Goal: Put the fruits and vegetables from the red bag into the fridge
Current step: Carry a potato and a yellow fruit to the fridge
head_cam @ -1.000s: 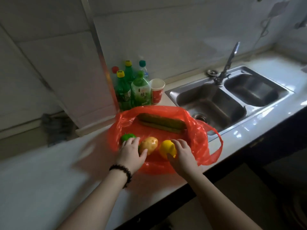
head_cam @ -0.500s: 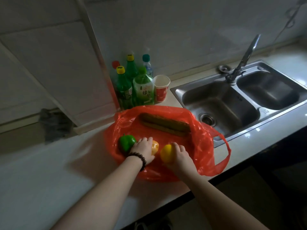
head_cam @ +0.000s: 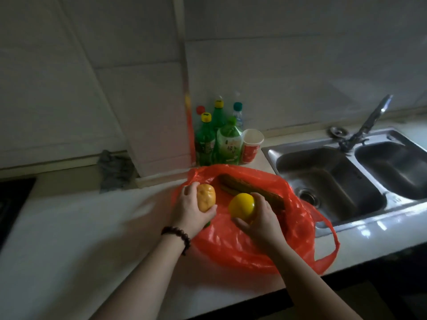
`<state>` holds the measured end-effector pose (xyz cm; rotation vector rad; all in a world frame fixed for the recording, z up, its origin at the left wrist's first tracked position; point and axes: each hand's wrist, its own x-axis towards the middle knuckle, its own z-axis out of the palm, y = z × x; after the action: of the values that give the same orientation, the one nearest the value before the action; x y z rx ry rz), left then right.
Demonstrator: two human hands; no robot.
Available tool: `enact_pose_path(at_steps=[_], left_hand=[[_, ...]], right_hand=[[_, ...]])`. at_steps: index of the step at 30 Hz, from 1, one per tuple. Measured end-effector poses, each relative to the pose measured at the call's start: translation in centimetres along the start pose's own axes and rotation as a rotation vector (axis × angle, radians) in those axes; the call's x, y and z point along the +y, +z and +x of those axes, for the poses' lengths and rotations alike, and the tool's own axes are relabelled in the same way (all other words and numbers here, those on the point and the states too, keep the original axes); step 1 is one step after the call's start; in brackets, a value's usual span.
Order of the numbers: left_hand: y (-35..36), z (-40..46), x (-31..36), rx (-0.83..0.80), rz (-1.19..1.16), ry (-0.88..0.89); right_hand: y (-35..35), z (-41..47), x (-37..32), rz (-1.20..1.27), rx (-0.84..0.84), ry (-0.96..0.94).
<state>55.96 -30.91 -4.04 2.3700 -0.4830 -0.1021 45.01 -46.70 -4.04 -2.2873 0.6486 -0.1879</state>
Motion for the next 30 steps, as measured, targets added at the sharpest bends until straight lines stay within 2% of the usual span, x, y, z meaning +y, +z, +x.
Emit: enact_pose_path(at_steps=[7,15,23,30], left_hand=[[-5.1,-3.8,-2.3,0.282,0.007,-0.102],[-11.5,-12.8,-7.7,0.544,0.092,-0.387],[-17.6,-24.5,-12.4,0.732,0.128,-0.738],[-22.2,-34.9,-16.1,0.931,0.131,-0.965]], right_hand=[[2.2,0.4,-5.6,0.025,-0.117,-0.266],[8.7,-2.2,-12.1,0.047,-0.363,-0.576],[16.5,-9.5,-20.8,0.075,-0.692,-0.836],[23.8,-18.5,-28.6,0.130,-0.942,-1.039]])
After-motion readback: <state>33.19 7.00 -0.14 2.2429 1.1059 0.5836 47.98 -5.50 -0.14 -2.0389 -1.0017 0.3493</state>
